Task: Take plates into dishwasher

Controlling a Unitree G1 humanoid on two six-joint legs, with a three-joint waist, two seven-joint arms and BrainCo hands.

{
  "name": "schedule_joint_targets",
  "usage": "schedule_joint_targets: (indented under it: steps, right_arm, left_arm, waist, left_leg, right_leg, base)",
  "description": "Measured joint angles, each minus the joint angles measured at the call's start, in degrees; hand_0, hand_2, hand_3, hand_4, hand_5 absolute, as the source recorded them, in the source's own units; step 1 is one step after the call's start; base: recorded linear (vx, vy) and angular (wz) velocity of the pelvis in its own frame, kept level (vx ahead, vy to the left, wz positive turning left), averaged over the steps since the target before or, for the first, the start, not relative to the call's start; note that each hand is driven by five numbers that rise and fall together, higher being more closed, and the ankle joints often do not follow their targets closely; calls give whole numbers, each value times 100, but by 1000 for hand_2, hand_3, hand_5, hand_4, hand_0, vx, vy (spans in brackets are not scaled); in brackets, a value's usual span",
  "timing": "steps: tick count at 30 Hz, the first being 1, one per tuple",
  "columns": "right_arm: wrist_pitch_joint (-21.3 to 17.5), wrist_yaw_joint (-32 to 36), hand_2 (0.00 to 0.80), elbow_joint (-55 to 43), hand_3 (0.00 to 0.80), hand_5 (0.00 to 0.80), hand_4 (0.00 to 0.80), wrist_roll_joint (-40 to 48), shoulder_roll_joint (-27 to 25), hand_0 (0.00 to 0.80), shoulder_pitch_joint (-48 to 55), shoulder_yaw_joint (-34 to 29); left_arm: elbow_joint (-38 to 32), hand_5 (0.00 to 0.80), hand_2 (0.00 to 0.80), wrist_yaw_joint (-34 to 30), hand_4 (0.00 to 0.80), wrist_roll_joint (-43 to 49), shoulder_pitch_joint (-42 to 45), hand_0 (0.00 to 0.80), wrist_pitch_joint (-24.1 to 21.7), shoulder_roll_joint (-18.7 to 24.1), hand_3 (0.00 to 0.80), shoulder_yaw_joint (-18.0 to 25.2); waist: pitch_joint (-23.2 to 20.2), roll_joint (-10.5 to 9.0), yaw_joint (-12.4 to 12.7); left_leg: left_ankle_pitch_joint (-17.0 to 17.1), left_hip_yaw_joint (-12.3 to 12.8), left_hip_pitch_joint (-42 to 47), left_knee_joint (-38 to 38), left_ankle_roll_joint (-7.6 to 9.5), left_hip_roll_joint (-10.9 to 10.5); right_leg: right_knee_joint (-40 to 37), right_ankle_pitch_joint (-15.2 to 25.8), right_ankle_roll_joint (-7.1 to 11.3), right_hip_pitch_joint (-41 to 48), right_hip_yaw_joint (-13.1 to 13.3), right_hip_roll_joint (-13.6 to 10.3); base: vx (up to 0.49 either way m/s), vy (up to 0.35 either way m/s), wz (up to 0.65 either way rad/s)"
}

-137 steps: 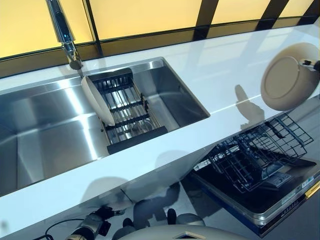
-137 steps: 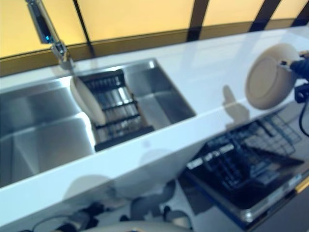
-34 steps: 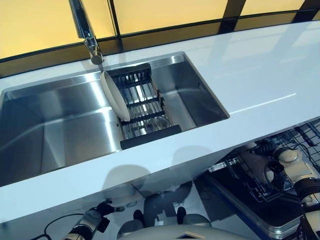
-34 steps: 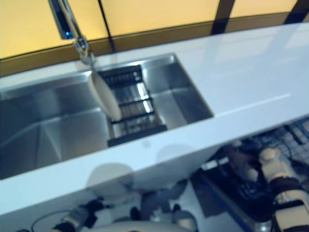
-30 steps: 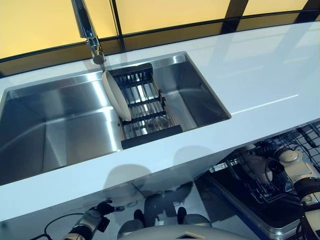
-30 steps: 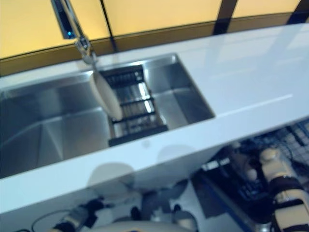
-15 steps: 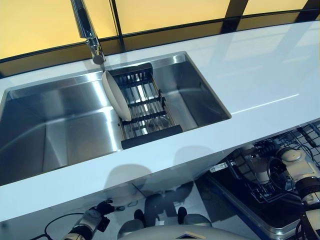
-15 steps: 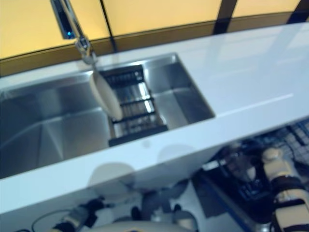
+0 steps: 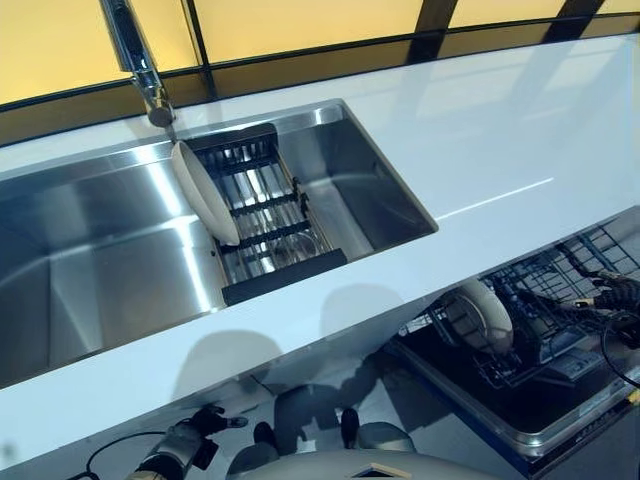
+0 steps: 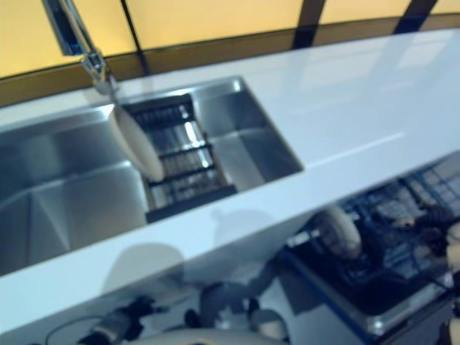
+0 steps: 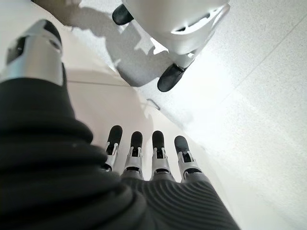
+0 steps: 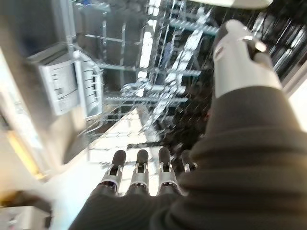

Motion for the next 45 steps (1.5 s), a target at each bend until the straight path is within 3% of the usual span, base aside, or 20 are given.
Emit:
schedule_joint_targets:
  steps: [6, 13, 23, 30, 36, 45]
  right_arm:
    - [222, -341, 0, -4, 0, 0, 0, 538, -226, 0, 390, -589]
    - [886, -1584, 0, -678, 0, 0, 0, 1615, -363, 0, 559, -1318]
    - [1070, -2659, 0, -1625, 0, 0, 0, 2514, -574, 0, -232, -1366]
    - [1069, -3358, 0, -2142, 0, 0, 0, 3048, -730, 0, -1198, -878]
    - [1089, -3409, 0, -2556, 0, 0, 0, 3120, -685, 0, -1842, -44]
    - [1248, -3399, 0, -2717, 0, 0, 0, 3062, -25, 0, -2776, 860]
  left_arm:
    - [135, 0, 0, 24, 0, -2, 14, 0, -26, 2, 0, -4]
    - [199, 0, 0, 26, 0, -28, 84, 0, -24, -1, 0, -9]
    - [209, 0, 0, 53, 0, -126, 124, 0, -27, -90, 0, -14]
    - [244, 0, 0, 130, 0, -234, 80, 0, -77, -184, 0, -13]
    - [239, 0, 0, 133, 0, -234, 4, 0, -85, -198, 0, -11]
    - [236, 0, 0, 187, 0, -249, -25, 0, -50, -193, 0, -7]
  waist:
    - [-48, -63, -154]
    - [-65, -69, -290]
    - [-228, 62, -253]
    - [-283, 135, -114]
    - [-292, 143, 155]
    - [-331, 72, 543]
  left_leg:
    - [-23, 43, -10, -2, 25, 3]
    - [-29, 162, 29, -2, 23, 9]
    - [-28, 155, 64, -4, 26, 8]
    - [-2, 74, 69, -2, 8, -1]
    - [13, -17, 68, -1, 24, -19]
    - [84, -372, -25, 2, 36, -60]
  right_leg:
    - [1, 15, 14, -41, 62, 6]
    - [1, 58, 10, -65, 195, 18]
    - [-23, 59, 30, -37, 205, 17]
    - [-28, 57, 29, 11, 126, 12]
    - [-30, 57, 24, 62, 5, -6]
    - [-29, 11, 13, 158, -330, -37]
  base:
    - [-2, 7, -5]
    - [0, 32, -9]
    - [2, 12, -1]
    - [2, -2, 5]
    - [12, 7, 9]
    - [7, 3, 19]
